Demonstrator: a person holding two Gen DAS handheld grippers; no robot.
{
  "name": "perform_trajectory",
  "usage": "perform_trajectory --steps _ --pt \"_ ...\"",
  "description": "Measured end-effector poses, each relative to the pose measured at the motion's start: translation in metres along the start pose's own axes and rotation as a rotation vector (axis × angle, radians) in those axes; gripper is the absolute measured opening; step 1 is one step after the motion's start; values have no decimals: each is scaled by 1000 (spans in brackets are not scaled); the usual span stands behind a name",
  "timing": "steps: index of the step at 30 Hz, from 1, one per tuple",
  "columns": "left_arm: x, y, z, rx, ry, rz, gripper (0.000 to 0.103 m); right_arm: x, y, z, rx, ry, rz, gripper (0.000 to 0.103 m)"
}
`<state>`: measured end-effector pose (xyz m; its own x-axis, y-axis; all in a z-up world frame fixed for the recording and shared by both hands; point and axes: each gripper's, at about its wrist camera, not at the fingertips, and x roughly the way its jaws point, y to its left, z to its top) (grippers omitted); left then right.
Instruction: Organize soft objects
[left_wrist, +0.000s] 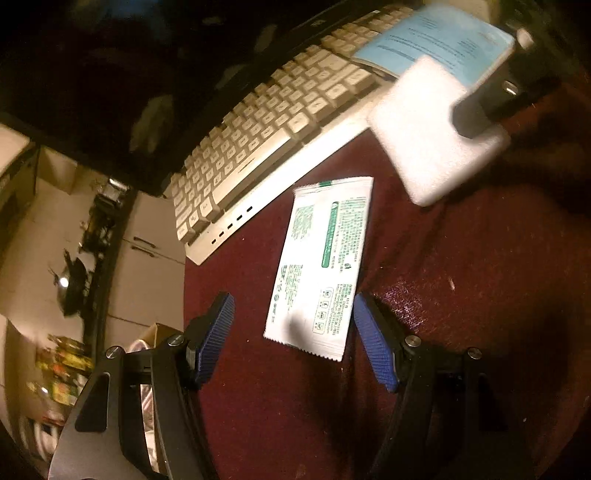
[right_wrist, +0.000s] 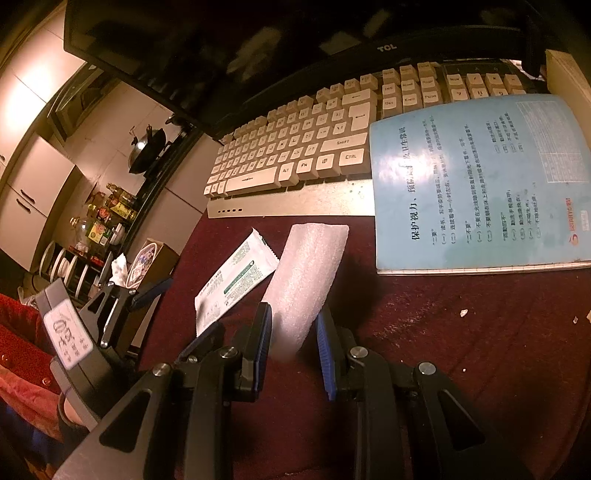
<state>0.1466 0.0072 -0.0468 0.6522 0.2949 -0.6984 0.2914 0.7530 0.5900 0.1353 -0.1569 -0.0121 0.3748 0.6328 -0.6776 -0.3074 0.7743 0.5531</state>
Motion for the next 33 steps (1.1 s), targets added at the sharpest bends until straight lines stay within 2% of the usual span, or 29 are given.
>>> perform_trajectory --steps 3,7,11,15,18,22,26,29,30,32,33 --pt "6 14 -1 -56 0 -58 68 0 0 -1 -3 1 -1 24" --pt "16 31 -3 -164 32 -169 56 1 0 -1 1 7 -2 24" --pt "16 34 -2 -175 34 -209 55 1 0 -3 -2 10 -5 24" --pt "17 43 0 -287 28 -359 55 1 3 -3 -12 8 -2 24" --pt "30 60 4 -432 18 -490 55 2 4 -3 -7 9 1 24" --pt "45 74 16 -518 14 -507 55 3 5 -3 -10 11 5 24" --pt "75 85 27 -578 83 -519 55 5 7 -3 -18 13 6 24" --pt "82 90 26 -627 77 -531 56 6 6 -2 -15 14 5 24" --pt "81 89 25 -627 77 -559 57 6 5 -1 -12 15 4 24" --pt "76 81 22 -601 72 -606 68 7 3 -1 -7 17 4 24" --pt "72 76 22 -582 72 -619 70 7 3 -1 -6 17 4 24"
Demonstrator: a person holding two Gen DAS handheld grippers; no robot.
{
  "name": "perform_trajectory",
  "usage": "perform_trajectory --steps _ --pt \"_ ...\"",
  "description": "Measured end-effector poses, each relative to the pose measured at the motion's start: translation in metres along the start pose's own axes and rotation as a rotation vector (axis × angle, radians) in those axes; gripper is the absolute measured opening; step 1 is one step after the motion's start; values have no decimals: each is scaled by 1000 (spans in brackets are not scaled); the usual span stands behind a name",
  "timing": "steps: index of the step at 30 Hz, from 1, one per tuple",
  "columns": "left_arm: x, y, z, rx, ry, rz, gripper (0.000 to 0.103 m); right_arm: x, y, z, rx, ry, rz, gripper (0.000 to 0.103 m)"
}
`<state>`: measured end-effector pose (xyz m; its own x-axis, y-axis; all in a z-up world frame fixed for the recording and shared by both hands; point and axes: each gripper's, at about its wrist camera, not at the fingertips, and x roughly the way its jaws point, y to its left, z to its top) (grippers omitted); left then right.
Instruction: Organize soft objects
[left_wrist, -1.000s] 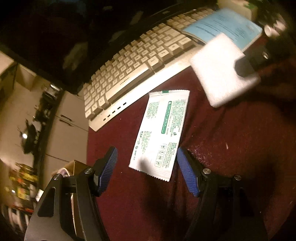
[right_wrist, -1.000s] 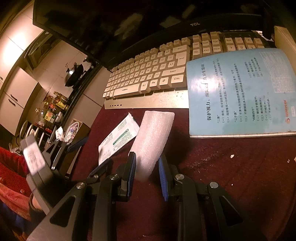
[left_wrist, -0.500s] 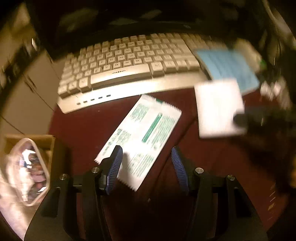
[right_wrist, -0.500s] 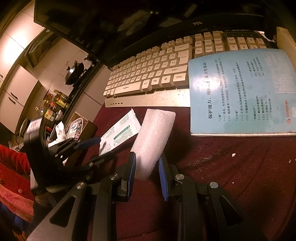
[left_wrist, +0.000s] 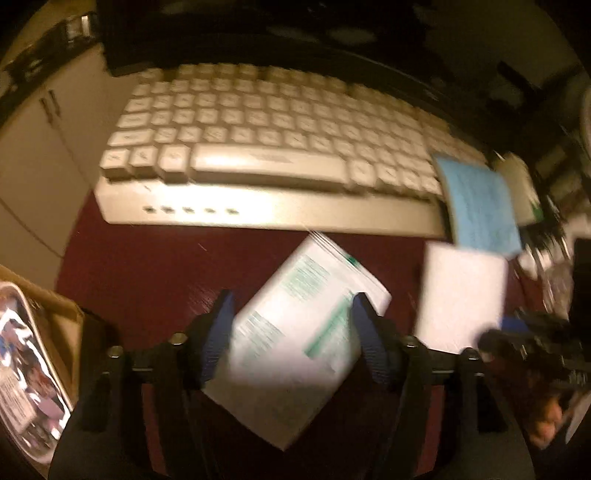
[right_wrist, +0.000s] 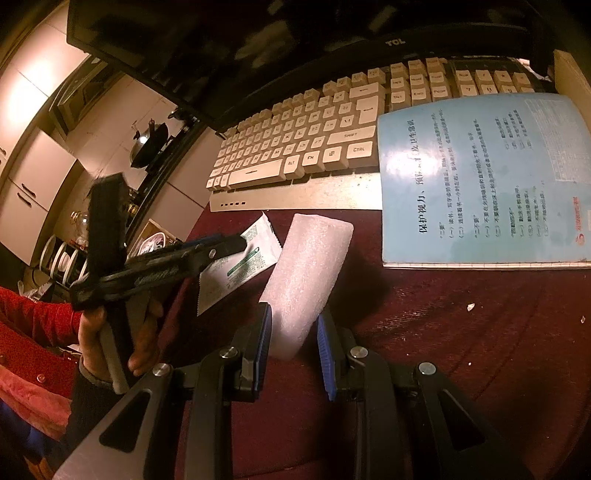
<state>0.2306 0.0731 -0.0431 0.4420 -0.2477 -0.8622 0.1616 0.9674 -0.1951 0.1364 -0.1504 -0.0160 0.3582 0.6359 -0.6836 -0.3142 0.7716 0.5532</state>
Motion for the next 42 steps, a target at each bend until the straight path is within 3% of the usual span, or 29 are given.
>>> perform_trajectory --steps 5,8,10,16,20,25,30,34,36,39,41,42 --pt "-2 -29 -23 42 44 -95 70 -2 -3 -1 5 2 1 24" --pt "-1 -48 -31 61 30 -51 70 -2 -2 -2 -3 14 -3 24" --pt "0 -52 -33 18 1 -36 70 1 0 -3 -8 27 0 23" --pt "-2 -42 -37 -111 -61 -116 70 6 1 -5 -18 46 -6 16" --pt "-9 -34 -47 -206 -78 -229 70 8 3 -6 -15 56 34 12" --pt "-9 -43 -51 -255 -132 -208 70 14 8 -9 -16 69 67 11" --pt "-8 -42 -47 -280 -131 -207 70 16 8 -7 9 71 105 11" --pt "-8 -40 -48 -338 -135 -277 70 11 8 -6 28 55 151 11" --pt "-12 -43 -49 -346 -143 -276 70 7 11 -7 19 46 154 11" --pt "-22 -44 -57 -366 -164 -320 67 -1 11 -12 38 38 185 11" --pt "-34 -45 -64 -376 -175 -387 51 -10 16 -18 46 31 213 11" --pt "-42 -46 -68 -381 -181 -384 51 -13 20 -21 37 25 216 11"
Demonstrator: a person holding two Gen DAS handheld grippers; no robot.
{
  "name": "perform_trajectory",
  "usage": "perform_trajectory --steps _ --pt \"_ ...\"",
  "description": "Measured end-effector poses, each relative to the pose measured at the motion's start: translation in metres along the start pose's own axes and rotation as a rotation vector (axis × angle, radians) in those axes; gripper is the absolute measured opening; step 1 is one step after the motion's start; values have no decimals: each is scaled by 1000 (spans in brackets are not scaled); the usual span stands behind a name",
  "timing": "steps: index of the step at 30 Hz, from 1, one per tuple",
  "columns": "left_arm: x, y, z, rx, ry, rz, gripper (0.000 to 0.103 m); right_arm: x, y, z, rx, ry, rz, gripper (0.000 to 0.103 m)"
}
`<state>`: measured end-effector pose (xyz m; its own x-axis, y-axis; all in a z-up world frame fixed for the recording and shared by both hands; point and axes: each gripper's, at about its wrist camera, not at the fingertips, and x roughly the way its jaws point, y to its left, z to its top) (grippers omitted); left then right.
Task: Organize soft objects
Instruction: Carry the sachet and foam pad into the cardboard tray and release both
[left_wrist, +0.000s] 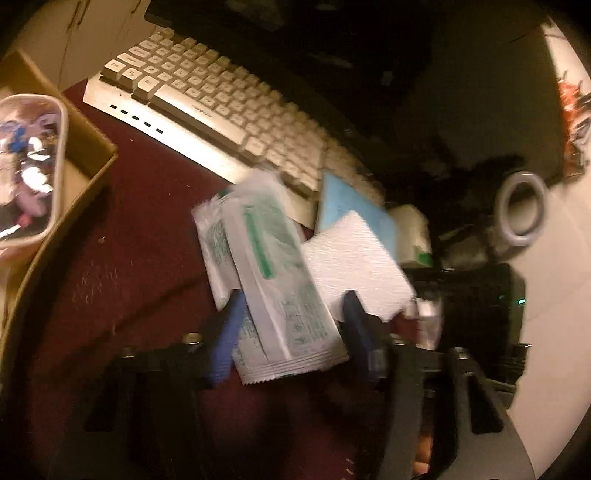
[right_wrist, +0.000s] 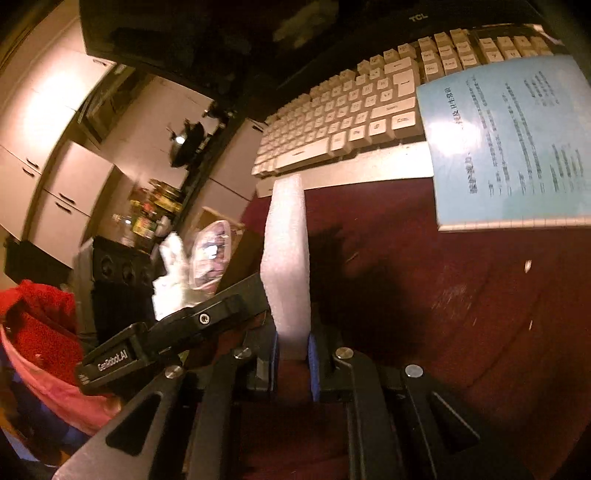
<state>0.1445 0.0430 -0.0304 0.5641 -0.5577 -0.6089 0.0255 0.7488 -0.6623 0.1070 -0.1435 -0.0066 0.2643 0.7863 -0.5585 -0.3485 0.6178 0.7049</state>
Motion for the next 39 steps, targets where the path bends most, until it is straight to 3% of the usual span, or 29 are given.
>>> perform_trajectory --steps 5,13,20,22,25,29,34,37,39 --pt "-58 -5 -20 18 -110 36 51 2 44 -16 -45 -3 76 11" --pt "-143 25 -29 -37 -256 39 49 46 113 -10 -161 66 178 12" --pt "-158 73 -30 -137 -260 35 49 97 120 1 -158 140 147 11" --pt "-161 71 -33 -116 -265 32 51 90 116 0 -151 121 130 11" --pt "-158 59 -38 -47 -275 56 65 74 103 5 -123 86 101 11" --pt "-159 51 -46 17 -308 115 65 71 96 11 -108 109 78 11" --pt "-172 59 -51 -32 -353 104 65 101 125 14 -184 199 81 15" --pt "-196 66 -55 -64 -437 131 65 131 144 11 -229 306 114 15" --pt "-207 70 -54 -85 -471 140 65 142 147 7 -241 364 111 33"
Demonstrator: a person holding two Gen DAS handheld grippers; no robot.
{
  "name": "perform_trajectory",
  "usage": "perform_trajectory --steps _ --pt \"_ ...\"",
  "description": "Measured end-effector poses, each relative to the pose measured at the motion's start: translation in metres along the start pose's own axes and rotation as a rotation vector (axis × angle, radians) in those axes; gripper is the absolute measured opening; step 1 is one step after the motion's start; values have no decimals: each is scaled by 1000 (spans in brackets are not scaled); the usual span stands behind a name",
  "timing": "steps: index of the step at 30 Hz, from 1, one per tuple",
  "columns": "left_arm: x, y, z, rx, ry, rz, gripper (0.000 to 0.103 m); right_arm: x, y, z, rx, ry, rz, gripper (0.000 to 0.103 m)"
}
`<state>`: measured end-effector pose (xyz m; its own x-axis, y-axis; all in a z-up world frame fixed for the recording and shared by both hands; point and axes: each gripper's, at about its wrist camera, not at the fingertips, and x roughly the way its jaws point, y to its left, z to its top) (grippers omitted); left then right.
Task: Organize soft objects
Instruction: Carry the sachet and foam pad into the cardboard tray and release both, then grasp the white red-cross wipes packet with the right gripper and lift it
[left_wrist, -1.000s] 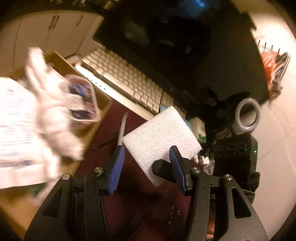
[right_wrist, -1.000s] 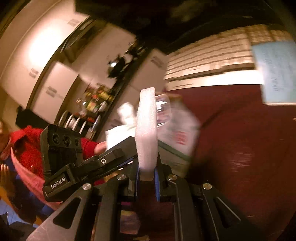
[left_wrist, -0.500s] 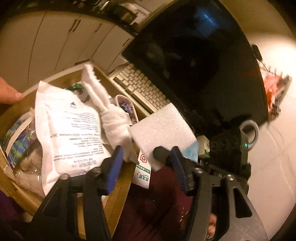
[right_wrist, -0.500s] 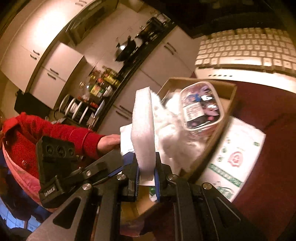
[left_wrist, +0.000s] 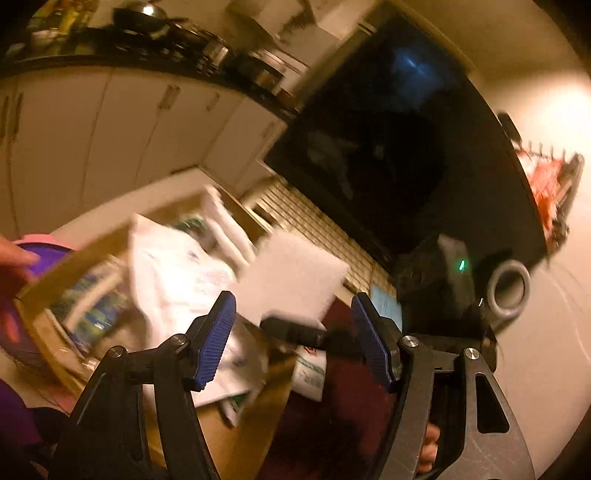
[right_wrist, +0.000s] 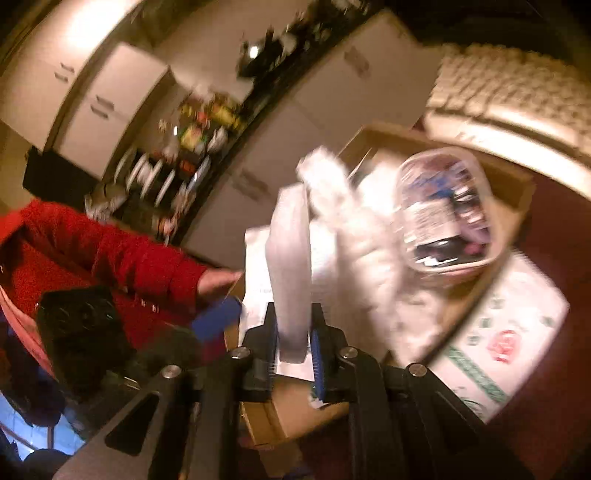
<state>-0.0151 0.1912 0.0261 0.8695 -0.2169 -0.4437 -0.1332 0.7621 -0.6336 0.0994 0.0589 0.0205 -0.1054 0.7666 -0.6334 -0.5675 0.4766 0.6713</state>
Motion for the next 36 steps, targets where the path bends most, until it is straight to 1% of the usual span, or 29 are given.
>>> perform_trajectory --steps 1,2,3,4,5,7,8,10,12,14,15,17,20,22,23,25,27,29,30,31,32,33,34,35,36 --pt "-1 0 2 -3 -11 -2 65 2 0 -2 -10 8 -24 50" --pt "-2 -1 4 2 -23 -2 65 -1 -1 -4 -13 -5 -55 60" --pt "0 -3 5 11 -18 2 65 -6 -4 -7 -4 -17 -74 61" --pt "10 -6 6 25 16 4 66 -12 -6 -10 12 -32 -80 61" --pt "20 -9 5 37 53 -4 65 -24 -12 -16 31 -54 -59 61" --pt "38 -12 0 50 102 -19 65 -44 -20 -29 48 -91 -54 62" --pt "47 -14 -3 65 119 4 66 -54 -25 -36 42 -107 -60 62" --pt "62 -14 -8 84 161 90 66 -70 -32 -44 33 -126 -94 62" --pt "73 -9 -13 90 193 138 66 -83 -39 -49 28 -152 -130 62" --pt "69 -8 -15 91 165 153 65 -93 -49 -47 11 -179 -196 62" --pt "68 -9 -15 102 159 176 66 -95 -54 -43 -10 -188 -249 62" --pt "67 -10 -15 111 159 206 66 -91 -67 -31 -25 -180 -334 62" --pt "65 -9 -15 98 158 204 65 -75 -94 -9 -11 -123 -410 62" --pt "64 -7 -15 104 157 216 65 -66 -105 1 11 -93 -407 62" --pt "63 -5 -15 98 158 220 65 -59 -107 6 0 -82 -409 62" --pt "65 -4 -14 89 159 216 65 -53 -99 7 -35 -79 -418 63" --pt "67 -3 -15 89 161 215 65 -42 -82 -4 -125 -47 -438 63" --pt "68 -3 -15 91 162 215 66 -31 -66 -18 -231 -27 -546 62" --pt "69 -3 -15 92 161 218 66 -25 -59 -23 -269 -19 -609 59" --pt "69 -3 -15 98 160 222 66 -20 -53 -28 -298 -15 -674 49" --pt "70 -4 -15 100 160 224 66 -19 -50 -31 -305 -15 -692 40" --pt "71 -5 -15 99 161 225 66 -20 -47 -34 -305 -16 -691 32" --pt "71 -5 -16 96 163 223 66 -20 -44 -37 -314 -23 -719 18" --pt "71 -5 -16 94 165 221 66 -20 -41 -41 -325 -25 -736 9" --pt "71 -5 -16 97 166 222 66 -20 -39 -45 -335 -33 -757 8"
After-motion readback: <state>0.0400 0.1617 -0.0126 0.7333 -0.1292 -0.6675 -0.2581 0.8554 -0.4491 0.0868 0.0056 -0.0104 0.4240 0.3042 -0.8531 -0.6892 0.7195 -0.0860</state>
